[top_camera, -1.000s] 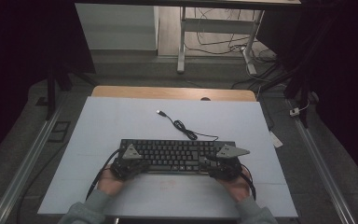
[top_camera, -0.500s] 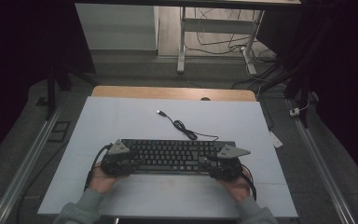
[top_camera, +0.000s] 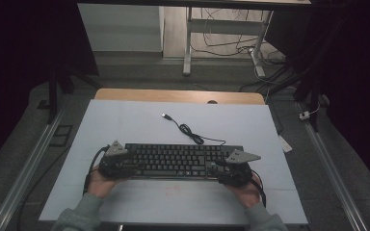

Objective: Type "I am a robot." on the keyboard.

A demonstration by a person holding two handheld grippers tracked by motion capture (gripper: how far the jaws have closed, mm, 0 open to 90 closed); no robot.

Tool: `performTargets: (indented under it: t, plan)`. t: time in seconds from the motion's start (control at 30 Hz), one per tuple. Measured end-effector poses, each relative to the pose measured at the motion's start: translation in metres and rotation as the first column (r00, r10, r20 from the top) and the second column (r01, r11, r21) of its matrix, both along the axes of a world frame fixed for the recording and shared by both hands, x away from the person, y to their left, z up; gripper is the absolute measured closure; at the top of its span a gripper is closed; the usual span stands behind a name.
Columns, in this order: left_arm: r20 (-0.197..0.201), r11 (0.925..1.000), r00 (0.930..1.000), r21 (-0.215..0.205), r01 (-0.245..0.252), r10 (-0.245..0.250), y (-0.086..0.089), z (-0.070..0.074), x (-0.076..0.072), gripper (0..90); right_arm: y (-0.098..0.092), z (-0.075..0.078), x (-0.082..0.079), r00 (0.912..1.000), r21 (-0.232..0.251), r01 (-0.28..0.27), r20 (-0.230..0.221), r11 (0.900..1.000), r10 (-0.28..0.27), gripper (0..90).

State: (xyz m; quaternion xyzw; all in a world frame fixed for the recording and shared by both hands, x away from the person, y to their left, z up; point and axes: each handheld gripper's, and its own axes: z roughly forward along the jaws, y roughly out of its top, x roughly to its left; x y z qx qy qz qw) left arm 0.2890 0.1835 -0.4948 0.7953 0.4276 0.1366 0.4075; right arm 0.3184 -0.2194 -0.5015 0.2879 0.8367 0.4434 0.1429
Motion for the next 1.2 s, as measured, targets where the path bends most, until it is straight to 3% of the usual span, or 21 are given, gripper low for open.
performTargets:
  t: [0.23, 0.53, 0.73, 0.87, 1.03, 1.2]
  plan:
    - [-0.001, 1.0, 1.0, 0.002, -0.007, 0.007, 0.003, 0.0, 0.002, 45.5, 0.001, 0.0, -0.001, 1.0, -0.009, -0.009, -0.001, 1.0, 0.009, 53.4]
    - [-0.006, 0.9994, 0.9995, 0.016, -0.03, 0.03, 0.005, -0.002, 0.007, 59.7, 0.0, -0.001, -0.001, 1.0, -0.006, -0.006, -0.003, 1.0, 0.006, 53.4]
    - [-0.015, 0.9991, 0.9991, 0.021, -0.038, 0.039, 0.008, -0.004, 0.01, 72.9, 0.0, -0.001, -0.001, 1.0, -0.014, -0.005, -0.003, 1.0, 0.005, 53.4]
    - [-0.032, 0.9986, 0.999, 0.042, -0.031, 0.032, 0.006, -0.007, 0.012, 87.8, 0.0, -0.001, 0.0, 1.0, -0.005, -0.001, -0.002, 1.0, 0.001, 53.4]
    - [-0.054, 0.9948, 0.9976, 0.095, -0.038, 0.043, 0.004, -0.011, 0.015, 89.0, -0.001, -0.001, 0.0, 1.0, -0.009, 0.0, 0.0, 1.0, 0.0, 53.4]
    - [-0.069, 0.9918, 0.9961, 0.119, -0.047, 0.055, 0.004, -0.017, 0.019, 89.0, -0.001, -0.001, 0.0, 1.0, -0.008, 0.002, -0.002, 1.0, -0.002, 53.4]
